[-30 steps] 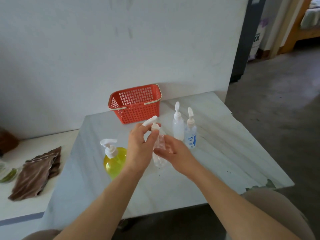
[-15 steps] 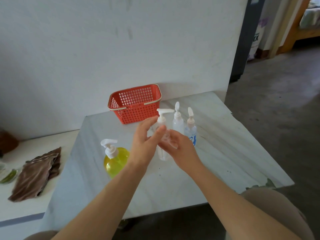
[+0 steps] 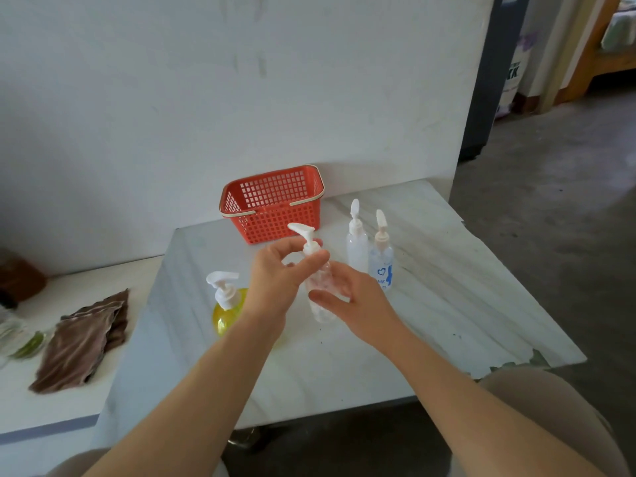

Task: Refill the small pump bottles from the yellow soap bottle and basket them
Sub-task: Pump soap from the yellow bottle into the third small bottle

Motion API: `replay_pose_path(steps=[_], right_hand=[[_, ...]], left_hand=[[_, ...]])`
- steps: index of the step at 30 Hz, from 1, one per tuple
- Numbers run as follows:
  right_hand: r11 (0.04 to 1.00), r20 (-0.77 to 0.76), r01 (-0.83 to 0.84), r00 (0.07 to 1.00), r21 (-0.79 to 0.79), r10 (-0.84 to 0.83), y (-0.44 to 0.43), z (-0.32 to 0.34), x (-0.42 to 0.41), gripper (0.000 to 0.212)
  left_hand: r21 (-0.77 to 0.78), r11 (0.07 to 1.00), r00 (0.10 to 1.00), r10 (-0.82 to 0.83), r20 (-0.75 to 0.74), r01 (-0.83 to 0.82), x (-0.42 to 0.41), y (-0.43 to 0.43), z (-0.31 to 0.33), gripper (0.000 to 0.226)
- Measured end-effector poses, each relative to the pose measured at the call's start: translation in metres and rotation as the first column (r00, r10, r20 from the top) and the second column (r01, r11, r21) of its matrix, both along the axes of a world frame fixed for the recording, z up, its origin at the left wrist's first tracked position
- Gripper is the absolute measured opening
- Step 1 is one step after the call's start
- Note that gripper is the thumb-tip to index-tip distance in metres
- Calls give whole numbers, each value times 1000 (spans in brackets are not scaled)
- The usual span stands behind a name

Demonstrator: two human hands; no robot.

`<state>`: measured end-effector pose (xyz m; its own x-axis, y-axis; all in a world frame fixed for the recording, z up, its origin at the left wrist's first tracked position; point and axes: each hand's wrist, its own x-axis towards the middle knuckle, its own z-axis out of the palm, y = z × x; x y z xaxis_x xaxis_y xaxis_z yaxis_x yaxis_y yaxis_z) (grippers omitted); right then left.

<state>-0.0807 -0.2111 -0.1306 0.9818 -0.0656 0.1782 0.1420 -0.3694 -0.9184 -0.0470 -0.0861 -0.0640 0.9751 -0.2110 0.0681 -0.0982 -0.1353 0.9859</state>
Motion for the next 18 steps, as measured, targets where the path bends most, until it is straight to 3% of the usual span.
replay_pose_path(steps=[3, 6, 9, 13, 18], right_hand=[[1000, 5, -8, 1000, -20, 9, 2, 0, -1, 35], [1000, 23, -19, 1000, -25, 20, 4, 1, -2, 35], [1000, 11, -19, 1000, -18, 19, 1, 3, 0, 43], [999, -12, -33, 999, -7, 33, -2, 2, 0, 42], [999, -2, -34, 999, 1, 34, 0, -1, -1, 45]], left_hand=[[-1, 995, 995, 95, 7, -95, 1, 0, 1, 35], [-14, 999, 999, 50, -13, -51, -1, 1, -1, 40], [-73, 997, 999, -25, -31, 23, 0, 7, 2, 35], [-43, 993, 990, -109, 84, 113, 0, 13, 9, 30], [40, 999, 992, 5, 123, -10, 2, 14, 13, 28]])
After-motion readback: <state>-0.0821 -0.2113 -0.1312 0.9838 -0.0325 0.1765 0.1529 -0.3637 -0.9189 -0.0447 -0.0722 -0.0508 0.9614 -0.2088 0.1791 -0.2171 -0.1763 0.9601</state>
